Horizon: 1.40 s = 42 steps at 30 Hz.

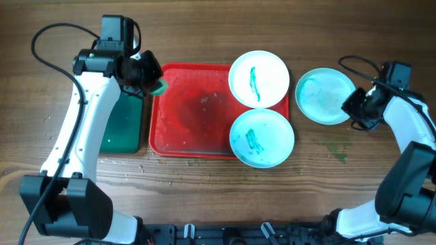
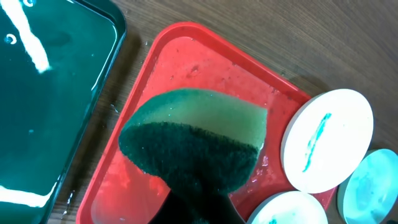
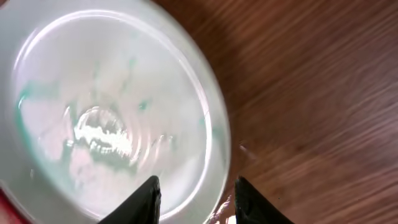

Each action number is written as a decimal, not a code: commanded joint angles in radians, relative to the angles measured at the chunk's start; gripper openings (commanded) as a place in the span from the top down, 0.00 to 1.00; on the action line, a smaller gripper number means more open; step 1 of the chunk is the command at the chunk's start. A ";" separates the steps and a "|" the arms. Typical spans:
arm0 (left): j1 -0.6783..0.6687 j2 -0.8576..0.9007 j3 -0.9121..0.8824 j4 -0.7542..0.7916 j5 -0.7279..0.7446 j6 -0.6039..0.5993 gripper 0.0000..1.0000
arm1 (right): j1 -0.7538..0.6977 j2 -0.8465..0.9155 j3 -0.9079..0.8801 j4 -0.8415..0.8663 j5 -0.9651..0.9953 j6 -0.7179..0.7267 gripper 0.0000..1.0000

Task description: Clean dirty plates on tray and stack at the side

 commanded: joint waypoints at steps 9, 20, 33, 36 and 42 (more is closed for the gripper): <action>-0.002 0.010 -0.002 0.015 -0.009 -0.014 0.96 | 0.340 -0.026 -0.035 -0.241 -0.209 -0.227 0.65; -0.002 0.010 -0.002 0.021 -0.027 -0.013 0.96 | 0.384 -0.036 -0.154 -0.127 -0.218 -0.226 0.96; -0.002 0.010 -0.002 0.017 -0.028 -0.013 0.96 | 0.752 -0.220 -0.021 0.037 0.113 0.126 0.96; -0.002 0.010 -0.002 0.017 -0.027 -0.013 0.96 | 0.877 -0.096 -0.020 0.236 0.124 0.271 0.96; -0.002 0.010 -0.002 0.018 -0.028 -0.013 0.96 | 0.964 0.229 0.230 0.140 0.115 0.204 0.96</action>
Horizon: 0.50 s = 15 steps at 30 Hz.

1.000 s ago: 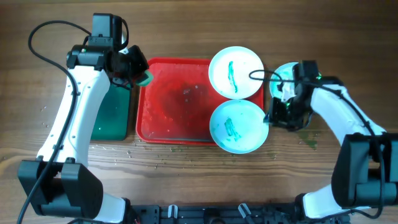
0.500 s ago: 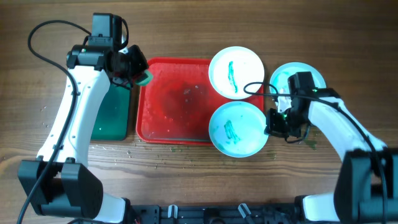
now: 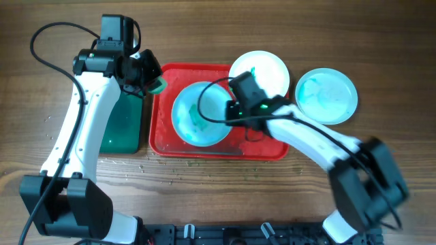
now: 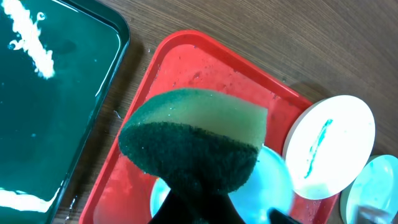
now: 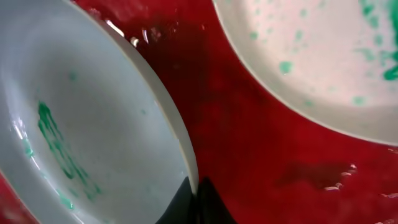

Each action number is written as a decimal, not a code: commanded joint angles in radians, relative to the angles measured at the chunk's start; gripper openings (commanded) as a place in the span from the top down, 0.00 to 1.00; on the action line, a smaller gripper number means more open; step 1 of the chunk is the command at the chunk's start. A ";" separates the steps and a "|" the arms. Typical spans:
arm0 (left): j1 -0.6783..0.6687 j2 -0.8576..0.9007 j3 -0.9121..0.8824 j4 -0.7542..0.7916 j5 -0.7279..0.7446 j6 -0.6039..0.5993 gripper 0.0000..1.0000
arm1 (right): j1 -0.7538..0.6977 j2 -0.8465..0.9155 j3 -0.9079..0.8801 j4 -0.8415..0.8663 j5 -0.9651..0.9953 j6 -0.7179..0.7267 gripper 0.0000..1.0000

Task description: Clean dirty plates on tray and stack at the side

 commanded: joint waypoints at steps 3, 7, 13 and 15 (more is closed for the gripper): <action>-0.002 0.010 -0.002 0.002 -0.010 -0.013 0.96 | 0.026 0.182 0.217 -0.100 -0.046 -0.047 0.96; -0.002 0.010 -0.002 0.003 -0.010 -0.013 0.96 | 0.018 0.182 0.225 -0.126 -0.072 -0.164 0.65; -0.002 0.011 -0.002 0.006 -0.010 -0.013 0.96 | -0.005 0.193 0.241 -0.027 -0.103 -0.381 0.59; -0.002 0.011 -0.002 0.006 -0.010 -0.013 0.96 | -0.005 0.212 0.241 -0.007 -0.087 -0.371 0.63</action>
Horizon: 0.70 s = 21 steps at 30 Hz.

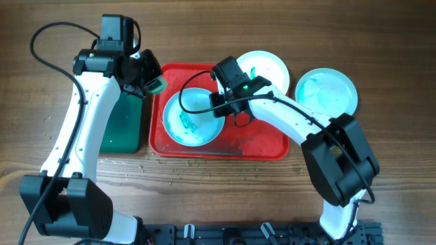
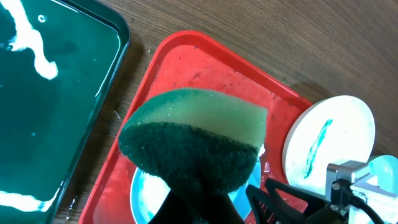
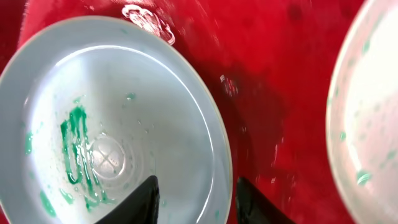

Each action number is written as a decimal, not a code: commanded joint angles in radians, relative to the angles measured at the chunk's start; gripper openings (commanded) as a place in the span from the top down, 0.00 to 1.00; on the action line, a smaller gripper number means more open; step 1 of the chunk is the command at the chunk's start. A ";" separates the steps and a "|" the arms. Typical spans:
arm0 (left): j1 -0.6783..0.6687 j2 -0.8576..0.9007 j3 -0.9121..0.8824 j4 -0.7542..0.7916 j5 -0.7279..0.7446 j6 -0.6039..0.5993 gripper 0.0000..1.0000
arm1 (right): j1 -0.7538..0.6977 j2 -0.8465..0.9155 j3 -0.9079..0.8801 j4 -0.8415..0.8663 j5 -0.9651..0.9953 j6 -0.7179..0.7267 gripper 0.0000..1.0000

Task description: Clean dirty plates on tray and stack at the side

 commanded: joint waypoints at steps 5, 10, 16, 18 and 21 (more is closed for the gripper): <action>-0.002 0.011 -0.002 0.005 -0.010 -0.013 0.96 | -0.003 0.090 0.021 0.063 0.023 -0.012 0.71; -0.002 0.011 -0.037 0.013 -0.010 -0.013 0.96 | -0.003 0.089 0.021 0.061 0.062 0.041 0.78; -0.002 0.011 -0.056 0.023 -0.017 -0.013 0.96 | -0.003 0.002 0.073 -0.019 0.049 -0.013 0.64; -0.002 0.011 -0.056 0.032 -0.016 -0.013 0.96 | -0.003 -0.004 0.079 -0.063 0.056 0.007 0.61; -0.002 0.011 -0.056 0.044 -0.016 -0.013 0.96 | -0.003 0.011 0.077 -0.098 0.153 0.082 0.61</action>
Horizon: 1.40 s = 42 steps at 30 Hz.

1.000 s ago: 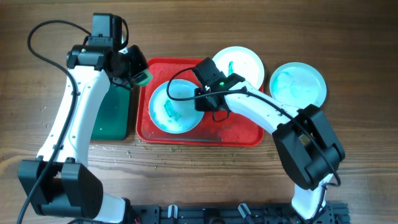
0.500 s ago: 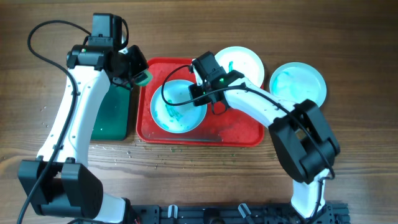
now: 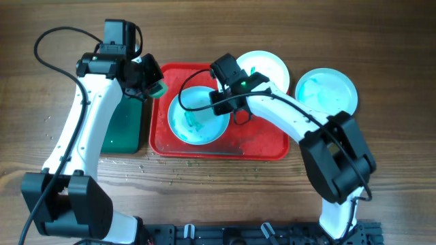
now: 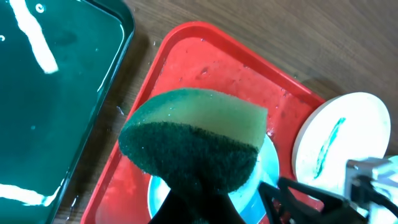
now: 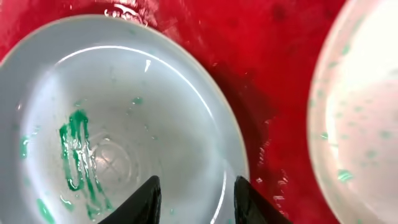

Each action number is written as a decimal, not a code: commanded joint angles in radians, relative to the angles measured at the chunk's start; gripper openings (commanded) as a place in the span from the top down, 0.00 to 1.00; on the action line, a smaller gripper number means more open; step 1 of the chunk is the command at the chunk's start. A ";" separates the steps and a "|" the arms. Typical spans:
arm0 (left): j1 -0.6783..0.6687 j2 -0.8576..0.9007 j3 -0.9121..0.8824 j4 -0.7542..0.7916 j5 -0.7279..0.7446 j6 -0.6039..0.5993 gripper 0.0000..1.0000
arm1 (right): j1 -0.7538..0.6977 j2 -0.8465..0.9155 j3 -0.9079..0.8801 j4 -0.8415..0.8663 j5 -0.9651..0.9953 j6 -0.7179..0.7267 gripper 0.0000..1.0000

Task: Clean dirty plates on tray and stack at the side
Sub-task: 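Scrub the held plate with the sponge in the left gripper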

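Observation:
A pale blue plate (image 3: 197, 117) with a green smear lies in the red tray (image 3: 272, 146), left of centre. My right gripper (image 5: 198, 199) stands open at that plate's right rim, one finger over the bowl (image 5: 118, 149) and the other near the edge. A white plate (image 3: 262, 71) with a green streak rests on the tray's far right corner. A teal plate (image 3: 328, 95) lies on the table to the right of the tray. My left gripper (image 3: 146, 80) is shut on a green sponge (image 4: 193, 137), hanging over the tray's left part.
A dark green tray of water (image 3: 122, 126) sits to the left of the red tray. Water drops speckle the wood in front of both trays. The right arm stretches across the red tray's far right side.
The left gripper with the sponge has shifted slightly to the right, further over the tray. The smeared blue plate sits a touch further right. The right gripper stays open at its rim.
First my right gripper stood open at the teal plate on the table, with both smeared plates at the tray's right. Then it was shut on the blue plate's rim in mid-tray. Then it was open with the plate lying left of centre. The sponge stayed held throughout.

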 commanded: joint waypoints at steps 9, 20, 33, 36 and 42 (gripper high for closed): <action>-0.002 0.011 -0.006 0.027 -0.013 -0.013 0.96 | -0.002 0.061 0.018 0.004 0.136 0.153 0.68; -0.042 0.012 -0.066 0.060 -0.014 -0.013 0.96 | 0.000 0.103 0.018 -0.055 0.020 0.338 0.96; -0.118 0.015 -0.460 0.401 -0.126 0.110 0.96 | -0.027 0.127 0.018 -0.007 -0.244 0.118 0.96; -0.118 0.059 -0.478 0.409 -0.129 0.154 0.96 | -0.035 0.133 0.018 -0.003 -0.266 0.114 0.96; -0.124 0.182 -0.478 0.444 0.027 0.173 0.96 | -0.037 0.133 0.018 -0.002 -0.265 0.115 0.96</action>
